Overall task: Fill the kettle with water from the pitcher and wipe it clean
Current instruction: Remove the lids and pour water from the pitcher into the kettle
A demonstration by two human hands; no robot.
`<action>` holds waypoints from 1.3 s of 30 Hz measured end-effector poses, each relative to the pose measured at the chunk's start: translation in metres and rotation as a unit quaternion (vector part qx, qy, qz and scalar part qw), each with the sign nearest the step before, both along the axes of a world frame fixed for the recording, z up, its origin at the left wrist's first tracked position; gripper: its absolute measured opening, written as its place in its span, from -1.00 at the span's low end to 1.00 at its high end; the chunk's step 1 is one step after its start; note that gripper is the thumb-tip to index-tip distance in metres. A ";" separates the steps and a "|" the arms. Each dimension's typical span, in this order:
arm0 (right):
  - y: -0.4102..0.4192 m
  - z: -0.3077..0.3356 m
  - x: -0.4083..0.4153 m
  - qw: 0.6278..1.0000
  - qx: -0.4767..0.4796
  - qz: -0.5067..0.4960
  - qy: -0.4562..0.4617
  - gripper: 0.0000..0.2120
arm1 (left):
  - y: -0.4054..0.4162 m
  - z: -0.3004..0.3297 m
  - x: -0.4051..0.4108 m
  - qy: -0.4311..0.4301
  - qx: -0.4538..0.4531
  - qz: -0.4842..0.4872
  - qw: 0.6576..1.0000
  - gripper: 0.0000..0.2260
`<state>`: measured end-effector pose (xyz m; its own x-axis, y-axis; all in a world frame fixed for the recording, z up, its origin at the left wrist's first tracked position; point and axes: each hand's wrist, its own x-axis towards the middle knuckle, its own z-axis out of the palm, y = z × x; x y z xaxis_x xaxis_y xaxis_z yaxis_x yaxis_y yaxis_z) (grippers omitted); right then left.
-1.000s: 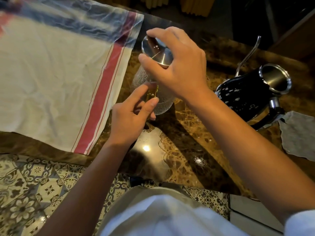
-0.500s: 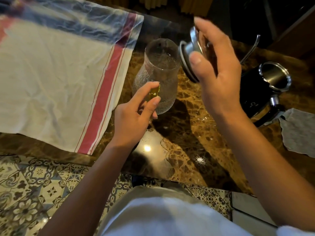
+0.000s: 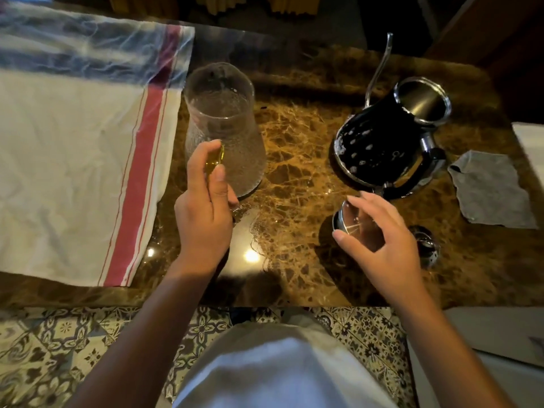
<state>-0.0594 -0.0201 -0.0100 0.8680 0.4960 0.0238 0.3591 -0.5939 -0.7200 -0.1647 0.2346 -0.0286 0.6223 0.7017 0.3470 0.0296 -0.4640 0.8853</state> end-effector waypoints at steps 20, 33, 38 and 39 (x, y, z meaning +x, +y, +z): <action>-0.038 -0.040 -0.022 0.995 -0.089 -0.029 -0.028 -0.30 | -0.008 0.011 0.003 0.011 -0.015 0.019 1.000 -0.70; -0.038 -0.042 -0.025 0.995 -0.094 -0.016 -0.038 -0.31 | -0.009 0.010 0.004 -0.006 -0.017 0.018 1.000 -0.71; -0.039 -0.039 -0.025 0.995 -0.093 -0.020 -0.041 -0.27 | -0.009 0.009 0.005 -0.001 -0.011 0.023 1.000 -0.71; -0.039 -0.037 -0.024 0.995 -0.092 -0.024 -0.044 -0.26 | -0.008 0.008 0.005 -0.002 -0.011 0.024 1.000 -0.70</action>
